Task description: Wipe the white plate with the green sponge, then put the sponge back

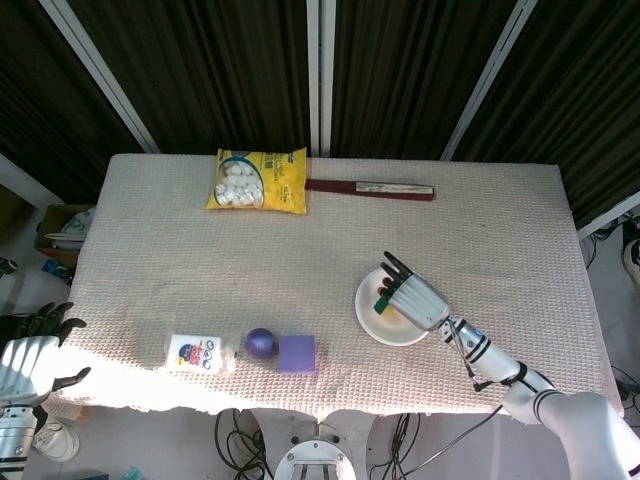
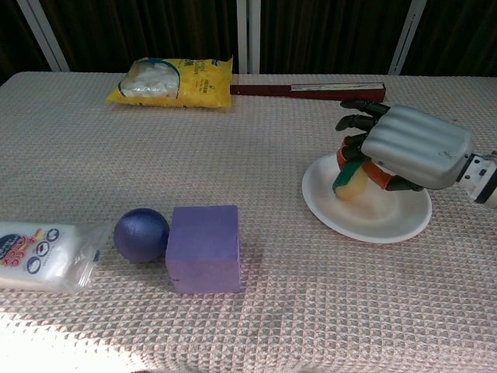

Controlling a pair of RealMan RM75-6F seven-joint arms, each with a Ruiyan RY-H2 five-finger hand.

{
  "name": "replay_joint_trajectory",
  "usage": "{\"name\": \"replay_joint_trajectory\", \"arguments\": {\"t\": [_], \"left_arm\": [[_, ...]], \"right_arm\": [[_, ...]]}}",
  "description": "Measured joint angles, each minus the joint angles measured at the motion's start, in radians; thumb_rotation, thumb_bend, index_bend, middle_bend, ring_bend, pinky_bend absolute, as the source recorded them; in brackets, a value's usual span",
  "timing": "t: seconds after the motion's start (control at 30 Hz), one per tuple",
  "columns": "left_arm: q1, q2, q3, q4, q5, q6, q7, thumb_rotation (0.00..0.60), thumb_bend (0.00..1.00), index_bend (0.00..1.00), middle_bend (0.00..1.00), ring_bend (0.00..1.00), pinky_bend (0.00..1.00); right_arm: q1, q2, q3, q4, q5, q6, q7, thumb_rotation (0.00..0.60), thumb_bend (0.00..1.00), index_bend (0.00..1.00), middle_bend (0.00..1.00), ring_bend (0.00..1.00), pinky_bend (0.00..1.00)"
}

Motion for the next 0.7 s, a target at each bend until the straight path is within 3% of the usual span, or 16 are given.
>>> {"name": "replay_joint_trajectory", "arguments": {"t": [0.33, 0.7], "left_arm": [[0.002, 0.0, -0.001, 0.0, -0.006, -0.001, 0.003, 0.6, 0.03, 0.34, 0.12, 0.08, 0.16], [-0.001, -0.002, -0.002, 0.004, -0.006, -0.008, -0.002, 0.6, 0.03, 0.34, 0.12, 0.08, 0.16]], "right_arm": [[-0.013, 0.092, 0.013, -0.139, 0.006, -0.002, -0.051, 0.6, 0.62, 0.95, 0.45, 0.18, 0.0], [0.0, -0.019, 0.004, 0.0, -0.017, -0.062, -0.105, 0.6, 0.7, 0.97, 0.47, 0.23, 0.01]]}}
